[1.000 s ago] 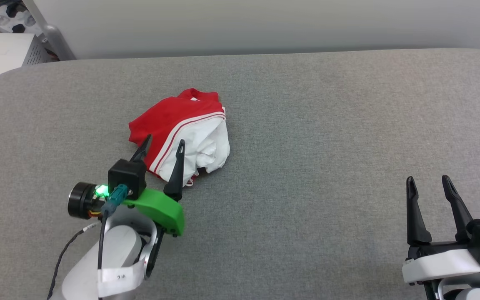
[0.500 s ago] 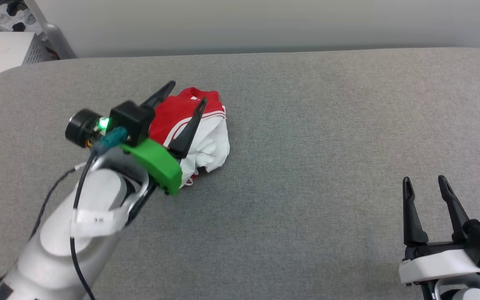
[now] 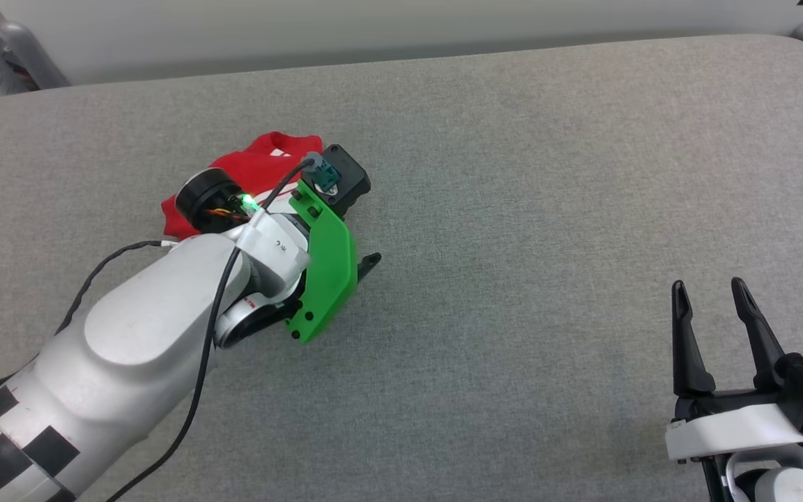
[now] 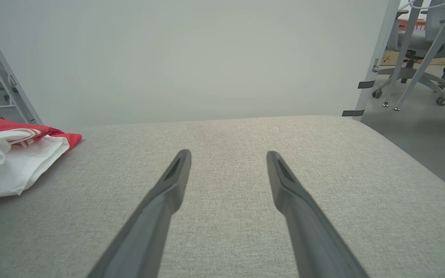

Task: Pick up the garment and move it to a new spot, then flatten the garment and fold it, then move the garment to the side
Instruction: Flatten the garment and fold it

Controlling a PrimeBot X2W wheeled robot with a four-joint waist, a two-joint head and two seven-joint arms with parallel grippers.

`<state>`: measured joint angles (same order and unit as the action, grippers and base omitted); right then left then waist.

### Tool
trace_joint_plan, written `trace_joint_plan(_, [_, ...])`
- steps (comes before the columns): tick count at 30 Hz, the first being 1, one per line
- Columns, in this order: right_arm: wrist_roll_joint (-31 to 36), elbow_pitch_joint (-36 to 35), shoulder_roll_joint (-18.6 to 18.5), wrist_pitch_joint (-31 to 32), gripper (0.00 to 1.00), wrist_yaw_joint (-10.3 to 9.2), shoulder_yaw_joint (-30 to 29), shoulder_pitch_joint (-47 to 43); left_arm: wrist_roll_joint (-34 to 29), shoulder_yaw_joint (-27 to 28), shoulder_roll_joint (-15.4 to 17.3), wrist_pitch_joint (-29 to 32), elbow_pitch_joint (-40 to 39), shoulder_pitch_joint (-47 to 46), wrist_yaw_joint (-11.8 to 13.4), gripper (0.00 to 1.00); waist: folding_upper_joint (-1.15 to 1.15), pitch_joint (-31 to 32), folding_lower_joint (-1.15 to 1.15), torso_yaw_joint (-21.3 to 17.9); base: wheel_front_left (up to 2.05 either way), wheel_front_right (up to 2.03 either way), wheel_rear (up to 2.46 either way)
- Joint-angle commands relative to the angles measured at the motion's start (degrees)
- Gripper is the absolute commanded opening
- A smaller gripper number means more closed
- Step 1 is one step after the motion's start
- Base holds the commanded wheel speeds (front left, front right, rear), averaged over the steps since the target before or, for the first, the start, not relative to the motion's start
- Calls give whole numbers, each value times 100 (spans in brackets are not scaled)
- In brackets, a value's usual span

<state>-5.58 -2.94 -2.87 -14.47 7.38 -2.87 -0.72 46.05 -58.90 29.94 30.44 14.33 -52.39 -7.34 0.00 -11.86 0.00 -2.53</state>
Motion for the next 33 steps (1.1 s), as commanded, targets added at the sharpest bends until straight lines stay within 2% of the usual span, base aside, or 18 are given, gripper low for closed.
trace_joint_plan(1, [-38, -8, 0, -52, 100, 11, 12, 127, 67, -145, 67, 48, 115, -173, -13, 100, 0, -179, 0, -140, 0, 0, 0])
trace_joint_plan(7, [-49, -37, 0, -52, 100, 11, 48, 356, -6, -867, 134, 168, 845, -625, -13, 100, 0, -558, 0, -295, 0, 0, 0])
trace_joint_plan(12, [-62, -49, 0, -53, 100, 11, 54, 521, -159, -1194, 140, 25, 1482, -957, -14, 100, 0, -873, 0, -383, 0, 0, 0])
trace_joint_plan(16, [-72, -43, 0, -53, 100, 11, 68, 600, 219, -1321, 85, 237, 1856, -920, -14, 100, 0, -1038, 0, -424, 0, 0, 0])
trace_joint_plan(21, [-84, -33, 0, -53, 100, 11, 63, 667, 621, -1404, 99, 488, 1933, -848, -14, 100, 0, -1118, 0, -453, 0, 0, 0])
trace_joint_plan(22, [-83, -29, 0, -53, 100, 11, 59, 675, 612, -1415, 110, 483, 1900, -850, -14, 27, 0, -1118, 0, -452, 0, 0, 0])
trace_joint_plan(23, [-79, -20, 0, -53, 100, 11, 51, 680, 619, -1423, 120, 441, 1853, -842, -14, 0, 0, -1102, 0, -445, 0, 0, 0])
trace_joint_plan(26, [-57, -2, 0, -53, 100, 11, 9, 661, 659, -1435, 148, 233, 1701, -878, -14, 0, 0, -1018, 0, -402, 0, 0, 0])
trace_joint_plan(33, [-32, 39, 0, -53, 100, 11, -77, 483, 858, -1438, 208, -943, 1115, -1311, -14, 0, 0, -630, 0, -158, 0, 0, 0])
